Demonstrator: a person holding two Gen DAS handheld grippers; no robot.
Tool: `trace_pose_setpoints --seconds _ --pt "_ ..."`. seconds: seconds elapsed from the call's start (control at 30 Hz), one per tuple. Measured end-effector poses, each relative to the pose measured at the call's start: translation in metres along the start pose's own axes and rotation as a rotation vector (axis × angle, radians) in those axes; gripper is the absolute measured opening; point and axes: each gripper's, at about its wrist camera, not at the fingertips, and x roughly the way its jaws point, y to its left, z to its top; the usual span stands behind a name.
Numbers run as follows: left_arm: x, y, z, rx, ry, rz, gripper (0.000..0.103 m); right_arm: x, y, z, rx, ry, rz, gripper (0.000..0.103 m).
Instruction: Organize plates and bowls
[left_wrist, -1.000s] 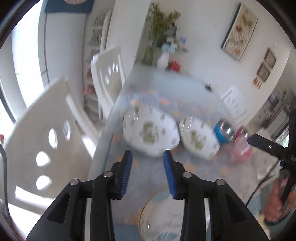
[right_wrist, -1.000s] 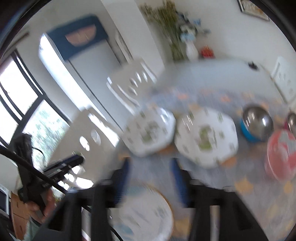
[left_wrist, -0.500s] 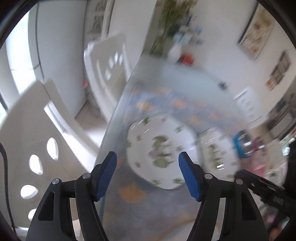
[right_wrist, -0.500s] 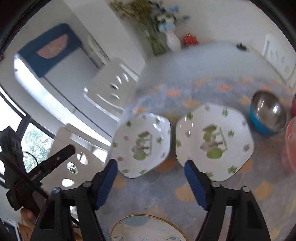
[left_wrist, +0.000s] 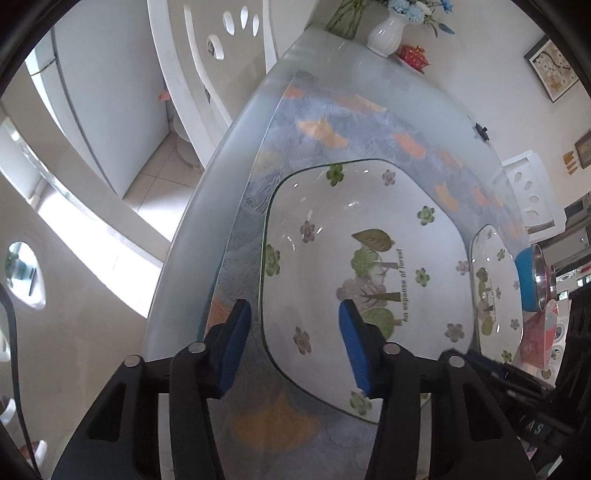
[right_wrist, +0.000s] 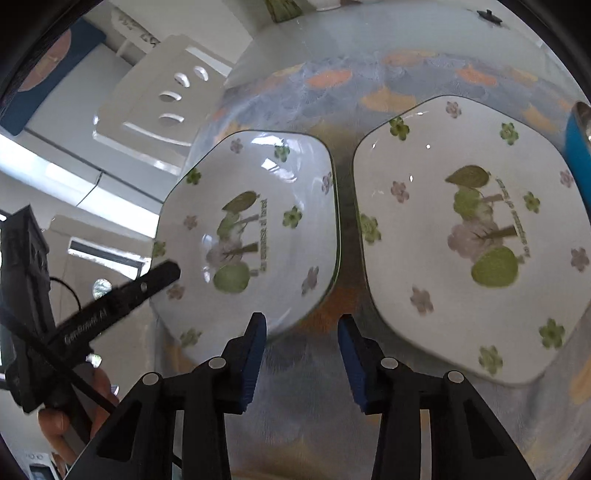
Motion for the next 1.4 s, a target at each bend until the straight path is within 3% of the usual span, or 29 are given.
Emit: trace_pose_setpoints --seconds 0.13,0.3,0.47,0.8,1.0,1.23,1.4 --pt "0.006 0.004 0.001 -0.017 0.012 -0.021 0.042 0.01 0.005 0.008 -0.004 0.004 0.004 0.034" --pt "0.007 0.006 0.004 -0.01 0.011 -0.028 0.042 0.014 0.021 0.0 -0.031 -0.007 -0.06 0.034" --pt "0.008 0.007 0.01 0.002 0.015 -0.015 0.041 0.023 0.036 -0.015 0.006 0.05 0.026 0.034" --pt "0.012 0.007 0.011 0.014 0.014 -0.017 0.041 0.013 -0.012 0.009 0.098 0.0 -0.006 0.035" --pt "0.015 0.005 0.014 0.03 -0.002 -0.016 0.041 0.015 0.012 0.014 -0.012 -0.082 -0.047 0.035" --pt "0.016 0.002 0.016 0.063 -0.045 -0.007 0.041 0.02 0.014 0.018 -0.119 -0.101 -0.082 0.034" --pt "0.01 0.011 0.015 0.01 -0.047 -0.082 0.041 0.02 0.017 0.014 -0.172 -0.119 -0.1 0.034"
